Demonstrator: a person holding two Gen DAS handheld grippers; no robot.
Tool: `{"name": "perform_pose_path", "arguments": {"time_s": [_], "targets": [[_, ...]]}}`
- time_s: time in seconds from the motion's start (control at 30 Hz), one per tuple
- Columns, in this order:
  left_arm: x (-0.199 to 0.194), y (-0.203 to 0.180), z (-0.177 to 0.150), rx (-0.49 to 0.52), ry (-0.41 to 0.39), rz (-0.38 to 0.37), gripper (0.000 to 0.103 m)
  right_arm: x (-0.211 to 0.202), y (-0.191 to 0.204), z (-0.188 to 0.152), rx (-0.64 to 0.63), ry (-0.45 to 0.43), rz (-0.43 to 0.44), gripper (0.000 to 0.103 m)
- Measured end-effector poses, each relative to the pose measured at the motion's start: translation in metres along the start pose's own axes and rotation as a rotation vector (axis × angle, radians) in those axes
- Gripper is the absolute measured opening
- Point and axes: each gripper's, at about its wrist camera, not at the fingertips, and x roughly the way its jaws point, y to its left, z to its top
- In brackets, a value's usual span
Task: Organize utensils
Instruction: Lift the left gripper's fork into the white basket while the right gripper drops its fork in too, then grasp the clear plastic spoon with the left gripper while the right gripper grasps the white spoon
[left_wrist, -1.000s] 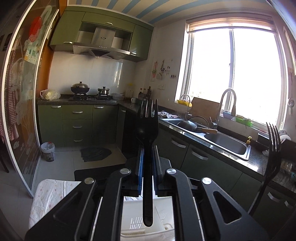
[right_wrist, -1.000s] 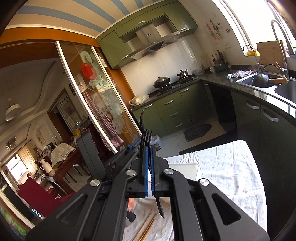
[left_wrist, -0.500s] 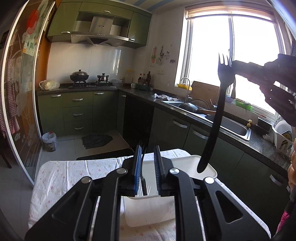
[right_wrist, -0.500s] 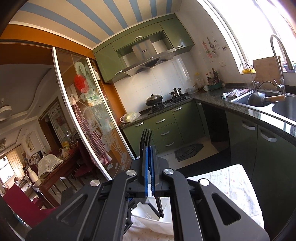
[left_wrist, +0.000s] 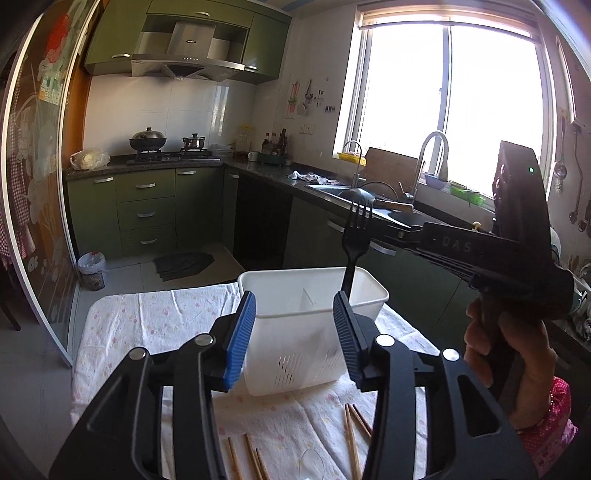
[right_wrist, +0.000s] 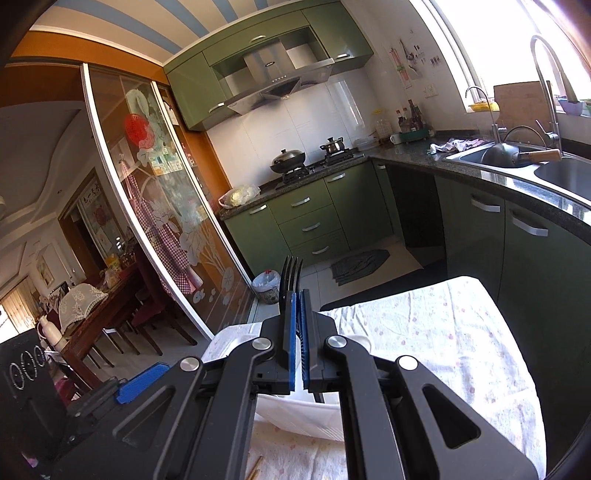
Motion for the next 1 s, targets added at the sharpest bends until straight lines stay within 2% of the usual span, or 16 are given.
{"name": "perform_pose_path", "arguments": {"time_s": [0.1, 0.13, 0.17, 0.3, 0.43, 0.57, 0.7, 0.83, 1.0], "targets": [[-0.003, -0.002, -0.011, -0.008, 0.082, -0.022, 0.051, 0.0, 0.001, -0.008, -0.014, 0.025, 0.001, 0.007], [-0.002, -0.002, -0.015, -0.019, 0.121, -0.037, 0.054, -0.002, 0.002, -0.011, -0.023, 0.033, 0.003, 0.018], [-0.001, -0.001, -0.021, -0.031, 0.163, -0.054, 0.061, -0.007, 0.003, -0.014, -0.031, 0.032, -0.003, 0.022], [0.011, -0.008, -0.056, -0.07, 0.356, -0.105, 0.062, -0.033, 0.006, -0.027, -0.064, 0.039, -0.02, 0.023], [0.03, -0.004, -0.093, -0.137, 0.523, -0.16, 0.061, -0.058, -0.002, -0.059, -0.062, 0.136, 0.023, 0.023], [0.047, 0.0, -0.108, -0.17, 0.564, -0.219, 0.059, -0.072, -0.022, -0.098, -0.022, 0.24, 0.067, 0.023], [0.063, 0.005, -0.107, -0.181, 0.577, -0.246, 0.056, -0.082, -0.043, -0.125, 0.022, 0.275, 0.068, 0.023], [0.073, 0.01, -0.111, -0.195, 0.609, -0.249, 0.054, -0.087, -0.055, -0.133, 0.045, 0.286, 0.073, 0.023], [0.075, 0.013, -0.115, -0.216, 0.628, -0.29, 0.048, -0.085, -0.052, -0.134, 0.039, 0.296, 0.09, 0.023]]}}
